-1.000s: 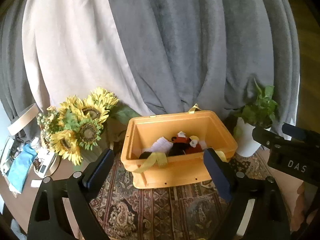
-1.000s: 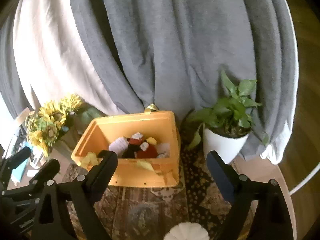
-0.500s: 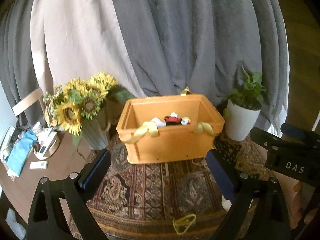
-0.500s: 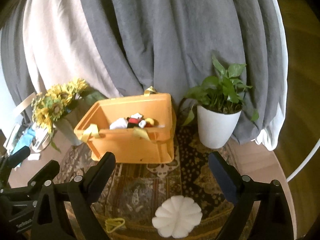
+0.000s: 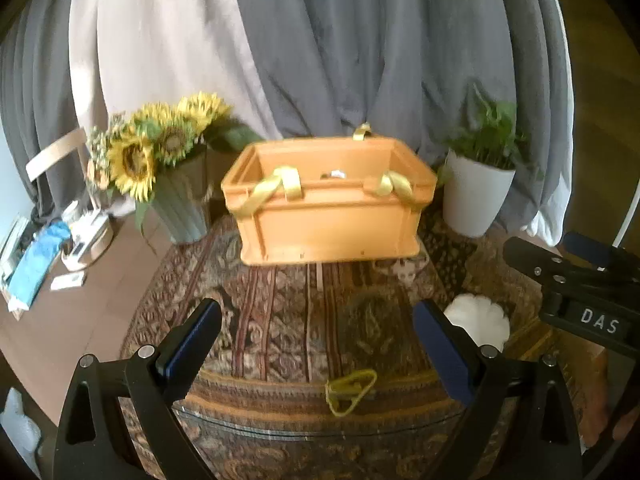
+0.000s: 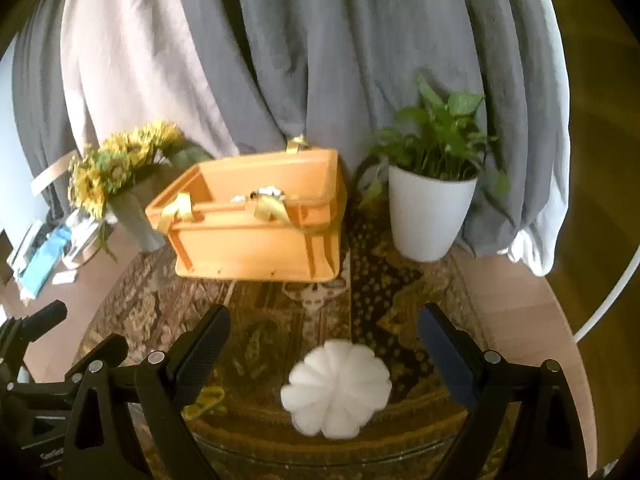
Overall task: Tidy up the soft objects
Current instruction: 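Raise both open tools out of the crate and move toward the remaining toys, then grasp the yellow-green elastic band with the left tool while the right tool grasps the white pumpkin plush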
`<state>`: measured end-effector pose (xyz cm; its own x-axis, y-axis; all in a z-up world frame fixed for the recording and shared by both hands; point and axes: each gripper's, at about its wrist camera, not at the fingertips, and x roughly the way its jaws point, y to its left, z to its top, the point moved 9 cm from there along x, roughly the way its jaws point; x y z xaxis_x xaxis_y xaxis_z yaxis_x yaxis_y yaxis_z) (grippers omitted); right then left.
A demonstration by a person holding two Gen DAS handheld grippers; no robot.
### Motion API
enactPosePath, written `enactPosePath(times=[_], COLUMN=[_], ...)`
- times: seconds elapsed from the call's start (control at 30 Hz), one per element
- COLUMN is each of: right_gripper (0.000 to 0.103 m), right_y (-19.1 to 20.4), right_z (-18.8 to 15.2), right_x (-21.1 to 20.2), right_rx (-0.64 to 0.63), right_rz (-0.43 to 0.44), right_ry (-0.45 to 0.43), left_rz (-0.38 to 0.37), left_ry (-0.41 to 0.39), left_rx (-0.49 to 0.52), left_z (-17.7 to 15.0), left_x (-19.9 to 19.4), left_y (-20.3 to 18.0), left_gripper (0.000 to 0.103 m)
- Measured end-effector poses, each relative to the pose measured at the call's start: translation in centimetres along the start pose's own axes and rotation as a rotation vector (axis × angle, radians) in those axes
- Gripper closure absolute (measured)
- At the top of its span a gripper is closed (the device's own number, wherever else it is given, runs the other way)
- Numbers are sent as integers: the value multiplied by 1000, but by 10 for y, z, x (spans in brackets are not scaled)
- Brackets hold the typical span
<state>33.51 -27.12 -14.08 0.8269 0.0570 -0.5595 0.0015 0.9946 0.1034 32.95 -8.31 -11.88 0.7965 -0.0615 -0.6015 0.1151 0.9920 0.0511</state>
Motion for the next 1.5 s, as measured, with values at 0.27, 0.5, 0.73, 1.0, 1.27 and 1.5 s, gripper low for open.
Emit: enactPosePath(times=[0.27,0.5,0.73,1.0,1.27,1.5], right_gripper=[8,8,8,8,8,8], right_y=[-5,-12,-18,-17,-12,-8], right_z=[-30,-49,-53,-63,-83,-105], right_x=[13,25,29,44,67,79], right_rx=[-14,43,90,81,48,50], right_rz=[22,100,150,143,128,162], right_ry=[59,110,118,160,253,343], left_rz=[15,31,45,45,26,19], left_ry=[64,78,59,90,155,193], left_rx=[6,11,34,11,-15,1], left_z=[-42,-59,-69,-78,-94,-106], left_x=[9,14,15,27,49,62], left_y=[-10,-17,-29,-29,-26,-28], left_gripper=[5,5,4,4,4,4])
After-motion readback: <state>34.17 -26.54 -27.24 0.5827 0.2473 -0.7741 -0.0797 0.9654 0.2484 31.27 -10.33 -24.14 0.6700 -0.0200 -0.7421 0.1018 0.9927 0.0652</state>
